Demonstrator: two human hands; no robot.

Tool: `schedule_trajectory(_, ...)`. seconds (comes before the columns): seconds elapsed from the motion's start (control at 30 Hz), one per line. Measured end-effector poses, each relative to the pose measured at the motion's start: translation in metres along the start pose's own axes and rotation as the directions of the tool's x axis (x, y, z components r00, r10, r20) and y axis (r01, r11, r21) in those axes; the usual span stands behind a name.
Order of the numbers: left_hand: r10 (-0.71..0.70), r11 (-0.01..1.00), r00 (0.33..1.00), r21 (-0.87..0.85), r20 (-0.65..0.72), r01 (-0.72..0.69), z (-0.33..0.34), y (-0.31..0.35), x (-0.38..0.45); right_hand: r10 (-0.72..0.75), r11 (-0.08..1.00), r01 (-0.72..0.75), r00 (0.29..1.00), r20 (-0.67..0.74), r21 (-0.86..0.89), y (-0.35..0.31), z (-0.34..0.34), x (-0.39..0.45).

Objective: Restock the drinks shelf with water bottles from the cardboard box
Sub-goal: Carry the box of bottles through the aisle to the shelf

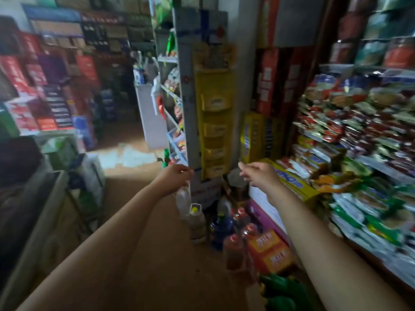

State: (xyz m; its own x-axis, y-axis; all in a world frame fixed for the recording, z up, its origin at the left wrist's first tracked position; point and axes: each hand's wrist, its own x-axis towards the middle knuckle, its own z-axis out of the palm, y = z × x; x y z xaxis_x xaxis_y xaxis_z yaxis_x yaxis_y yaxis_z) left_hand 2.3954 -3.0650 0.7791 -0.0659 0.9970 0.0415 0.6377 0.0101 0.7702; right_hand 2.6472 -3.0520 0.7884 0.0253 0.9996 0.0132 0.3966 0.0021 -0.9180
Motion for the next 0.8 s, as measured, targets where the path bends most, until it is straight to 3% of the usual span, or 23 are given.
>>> schedule_trajectory(0.2,-0.074,0.997,0.979,0.006,-0.189,0.076,-0.100,-0.074,0.080,-0.230,0.935,0.279,0.947,0.225,-0.218,-0.082,0.125,0.100)
schedule_trajectory(0.37,-0.132,0.973,0.968,0.157,-0.214,0.168,-0.157,-0.136,0.155,-0.305,0.869,0.410,0.885,0.353,-0.276,-0.115,0.228,0.200)
schedule_trajectory(0.6,-0.210,0.899,0.932,0.317,-0.294,0.302,-0.261,-0.198,0.311,-0.361,0.795,0.521,0.818,0.449,-0.311,-0.190,0.350,0.382)
schedule_trajectory(0.8,-0.233,0.893,0.906,0.292,-0.352,0.343,-0.339,-0.246,0.440,-0.403,0.793,0.560,0.778,0.481,-0.241,-0.250,0.455,0.516)
